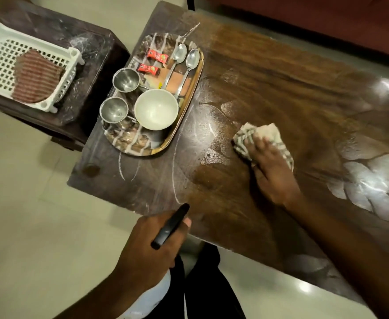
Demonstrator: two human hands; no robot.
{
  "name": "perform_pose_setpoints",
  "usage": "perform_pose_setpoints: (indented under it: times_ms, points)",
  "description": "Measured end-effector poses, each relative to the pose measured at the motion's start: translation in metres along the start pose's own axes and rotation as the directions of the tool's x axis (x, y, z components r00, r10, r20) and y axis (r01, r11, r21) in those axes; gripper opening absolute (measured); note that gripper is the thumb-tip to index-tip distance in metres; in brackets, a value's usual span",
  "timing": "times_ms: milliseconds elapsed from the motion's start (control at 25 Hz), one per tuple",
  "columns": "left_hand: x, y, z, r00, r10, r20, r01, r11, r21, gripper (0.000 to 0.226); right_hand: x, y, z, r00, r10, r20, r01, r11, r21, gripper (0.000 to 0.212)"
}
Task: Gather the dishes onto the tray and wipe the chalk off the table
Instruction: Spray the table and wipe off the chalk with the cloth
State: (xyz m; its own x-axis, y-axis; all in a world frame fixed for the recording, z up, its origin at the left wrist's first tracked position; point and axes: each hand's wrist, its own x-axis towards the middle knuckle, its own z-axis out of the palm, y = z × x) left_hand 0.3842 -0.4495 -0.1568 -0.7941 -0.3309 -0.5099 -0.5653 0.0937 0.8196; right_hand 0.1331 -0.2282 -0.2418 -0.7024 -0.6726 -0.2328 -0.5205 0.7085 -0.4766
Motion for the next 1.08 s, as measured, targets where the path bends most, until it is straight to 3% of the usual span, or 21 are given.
perform_pose_setpoints:
  times_ms: [80,160,200,240,280,320,400,480,560,640,720,760,840,880,920,1000,1080]
  points:
    - [-0.012,-0.006,0.002,1.0,-0.024,0.006,0.024,1.0,-0.009,0.054,-0.049,-0.04,0.033,0.952,-0.244,0.185,0.251,0.968,-0.015,0.065]
    - [-0.021,-0.009,0.001,0.999,-0.036,0.0,0.036,0.999,-0.03,0.054,-0.081,-0.073,0.056,0.746,-0.526,0.408,0.577,0.817,-0.004,0.072]
    - [-0.024,-0.009,-0.001,0.999,-0.032,-0.006,0.032,0.999,-0.034,0.052,-0.074,-0.077,0.057,0.618,-0.621,0.482,0.7,0.714,0.024,0.076]
    - [-0.026,-0.009,-0.004,1.0,-0.023,-0.013,0.023,0.999,-0.033,0.051,-0.054,-0.075,0.051,0.547,-0.667,0.506,0.76,0.649,0.035,0.078]
    - [-0.026,-0.01,-0.007,1.0,-0.017,-0.023,0.017,0.999,-0.029,0.05,-0.024,-0.072,0.042,0.582,-0.647,0.493,0.746,0.666,-0.007,0.078]
    - [-0.027,-0.011,-0.009,0.999,-0.01,-0.038,0.009,1.0,-0.026,0.048,0.009,-0.068,0.031,0.691,-0.57,0.444,0.663,0.745,-0.076,0.076]
    - [-0.028,-0.013,-0.015,0.997,-0.006,-0.082,0.003,0.999,-0.032,0.044,0.077,-0.057,0.007,0.918,-0.321,0.234,0.361,0.92,-0.152,0.073]
    - [-0.029,-0.013,-0.02,0.993,-0.021,-0.114,0.013,0.998,-0.069,0.043,0.123,-0.052,-0.008,0.995,-0.084,0.06,0.091,0.988,-0.125,0.071]
    - [-0.029,-0.013,-0.025,0.992,-0.037,-0.122,0.026,0.995,-0.094,0.045,0.13,-0.064,-0.001,0.998,0.043,-0.055,-0.046,0.996,-0.07,0.067]
    - [-0.029,-0.01,-0.03,0.992,-0.038,-0.124,0.026,0.995,-0.099,0.044,0.096,-0.087,0.025,0.995,0.05,-0.082,-0.055,0.997,-0.052,0.067]
    - [-0.027,-0.007,-0.032,0.993,-0.031,-0.113,0.019,0.995,-0.101,0.046,0.034,-0.111,0.061,0.989,-0.141,0.035,0.142,0.988,-0.053,0.064]
    - [-0.025,-0.005,-0.032,0.994,-0.023,-0.109,0.012,0.995,-0.102,0.047,0.0,-0.12,0.078,0.949,-0.281,0.142,0.29,0.956,-0.045,0.062]
    - [-0.019,-0.001,-0.032,0.992,0.009,-0.122,-0.018,0.997,-0.078,0.039,-0.051,-0.127,0.099,0.782,-0.521,0.342,0.559,0.829,-0.015,0.064]
    - [-0.017,0.001,-0.031,0.991,0.027,-0.13,-0.035,0.997,-0.064,0.035,-0.065,-0.122,0.1,0.722,-0.569,0.394,0.626,0.779,-0.021,0.068]
    - [-0.015,0.003,-0.031,0.99,0.046,-0.131,-0.054,0.997,-0.06,0.035,-0.07,-0.11,0.094,0.718,-0.57,0.398,0.632,0.774,-0.031,0.072]
    - [-0.012,0.008,-0.031,0.992,0.065,-0.11,-0.072,0.996,-0.055,0.038,-0.076,-0.079,0.074,0.841,-0.439,0.316,0.478,0.877,-0.055,0.072]
    - [-0.008,0.01,-0.03,0.993,0.066,-0.102,-0.069,0.997,-0.035,0.032,-0.084,-0.041,0.048,0.976,-0.166,0.14,0.176,0.982,-0.067,0.066]
